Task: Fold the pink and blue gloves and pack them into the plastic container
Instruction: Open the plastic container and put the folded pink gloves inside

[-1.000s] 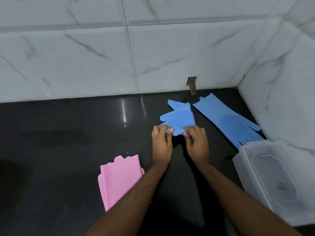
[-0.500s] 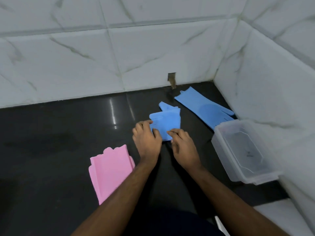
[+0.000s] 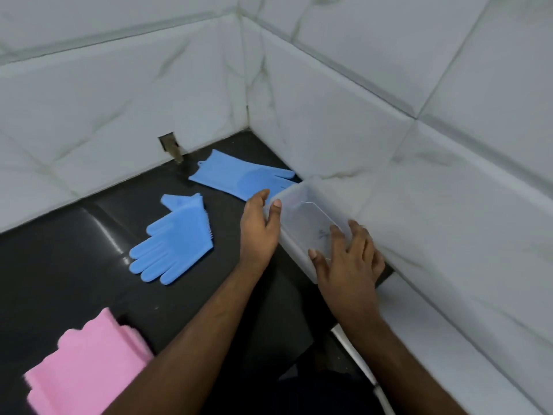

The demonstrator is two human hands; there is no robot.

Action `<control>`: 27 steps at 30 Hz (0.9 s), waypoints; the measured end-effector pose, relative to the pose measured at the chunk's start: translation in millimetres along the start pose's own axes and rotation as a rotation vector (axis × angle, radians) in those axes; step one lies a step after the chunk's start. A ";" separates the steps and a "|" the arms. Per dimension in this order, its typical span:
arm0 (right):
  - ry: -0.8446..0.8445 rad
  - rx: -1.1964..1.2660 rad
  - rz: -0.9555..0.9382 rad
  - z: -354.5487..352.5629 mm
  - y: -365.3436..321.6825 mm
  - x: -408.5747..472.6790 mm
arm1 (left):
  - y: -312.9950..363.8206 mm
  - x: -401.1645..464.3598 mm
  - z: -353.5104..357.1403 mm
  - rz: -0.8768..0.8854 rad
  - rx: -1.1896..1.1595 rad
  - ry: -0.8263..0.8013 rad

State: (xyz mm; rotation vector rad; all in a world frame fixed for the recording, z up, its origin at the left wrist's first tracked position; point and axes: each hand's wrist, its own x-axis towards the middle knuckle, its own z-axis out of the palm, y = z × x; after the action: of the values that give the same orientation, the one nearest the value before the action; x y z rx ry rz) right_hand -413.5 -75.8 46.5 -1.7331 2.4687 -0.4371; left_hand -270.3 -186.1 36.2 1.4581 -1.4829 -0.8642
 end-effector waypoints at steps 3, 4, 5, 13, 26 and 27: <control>-0.113 0.171 0.061 4.1 6.1 -5.5 | 3.6 7.8 4.5 -0.115 -0.063 -0.081; -0.126 0.241 0.046 5.4 4.3 -5.6 | 3.3 7.9 2.9 -0.142 -0.073 -0.071; -0.126 0.290 0.025 6.6 1.1 -4.8 | 1.9 6.8 -0.6 -0.167 -0.079 -0.053; -0.056 0.456 -0.124 20.2 -29.2 4.3 | -31.2 -34.9 -69.4 -0.293 -0.005 0.072; -0.361 0.967 0.086 42.0 -100.1 21.6 | -49.7 -118.4 -151.2 -0.415 -0.091 0.379; -0.362 0.990 0.094 43.5 -99.7 21.0 | -49.3 -119.2 -153.0 -0.389 -0.053 0.368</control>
State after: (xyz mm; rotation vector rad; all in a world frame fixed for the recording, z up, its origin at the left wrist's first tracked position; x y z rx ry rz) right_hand -320.3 -134.5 35.2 -1.1274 1.5994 -1.0008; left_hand -117.0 -57.6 38.0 1.7859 -0.9144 -0.7980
